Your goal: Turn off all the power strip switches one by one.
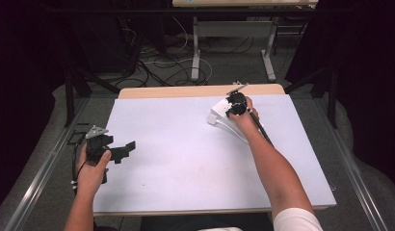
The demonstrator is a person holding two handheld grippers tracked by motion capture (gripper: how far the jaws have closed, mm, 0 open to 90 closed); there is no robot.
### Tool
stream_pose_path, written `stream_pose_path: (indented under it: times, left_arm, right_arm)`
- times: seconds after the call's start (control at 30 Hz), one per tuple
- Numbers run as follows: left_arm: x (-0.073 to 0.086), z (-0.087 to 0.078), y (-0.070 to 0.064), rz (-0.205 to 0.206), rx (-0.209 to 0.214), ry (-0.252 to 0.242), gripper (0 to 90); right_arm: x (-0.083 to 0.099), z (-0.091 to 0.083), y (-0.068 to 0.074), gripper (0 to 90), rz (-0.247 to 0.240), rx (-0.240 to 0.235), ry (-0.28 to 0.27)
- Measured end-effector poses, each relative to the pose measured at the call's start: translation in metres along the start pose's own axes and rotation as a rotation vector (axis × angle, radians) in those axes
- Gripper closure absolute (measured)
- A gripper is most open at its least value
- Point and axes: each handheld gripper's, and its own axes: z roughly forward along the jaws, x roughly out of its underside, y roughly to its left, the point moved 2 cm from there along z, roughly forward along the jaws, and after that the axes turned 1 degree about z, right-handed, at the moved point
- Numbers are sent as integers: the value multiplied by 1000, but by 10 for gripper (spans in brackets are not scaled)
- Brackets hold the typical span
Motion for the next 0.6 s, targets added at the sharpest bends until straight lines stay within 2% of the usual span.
stream_pose_path:
  times: [0.07,0.2,0.23,0.27,0.3,0.37,0.47,0.57,0.6]
  left_arm:
    - [0,0,0,1,0,1,35]
    - [0,0,-1,-4,4,1,35]
    - [0,0,-1,-4,4,0,35]
    - [0,0,-1,-4,3,0,35]
    - [0,0,-1,-5,3,0,35]
    - [0,0,-1,-4,6,8,35]
    - [0,0,-1,1,6,5,35]
    - [0,-2,0,3,7,15,35]
    - [0,-1,0,1,2,7,35]
  right_arm:
    - [1,0,-2,900,-16,4,2]
    - [1,-1,-1,900,-14,0,3]
    - [1,-1,-1,900,-9,0,5]
    - [1,1,-1,900,7,-19,-33]
    - [1,0,-1,900,11,-13,-5]
    - [2,0,-1,900,35,-17,-11]
    - [4,2,-2,900,25,-26,-19]
    - [3,4,4,900,7,-34,-18]
    - [3,4,6,900,1,-20,-17]
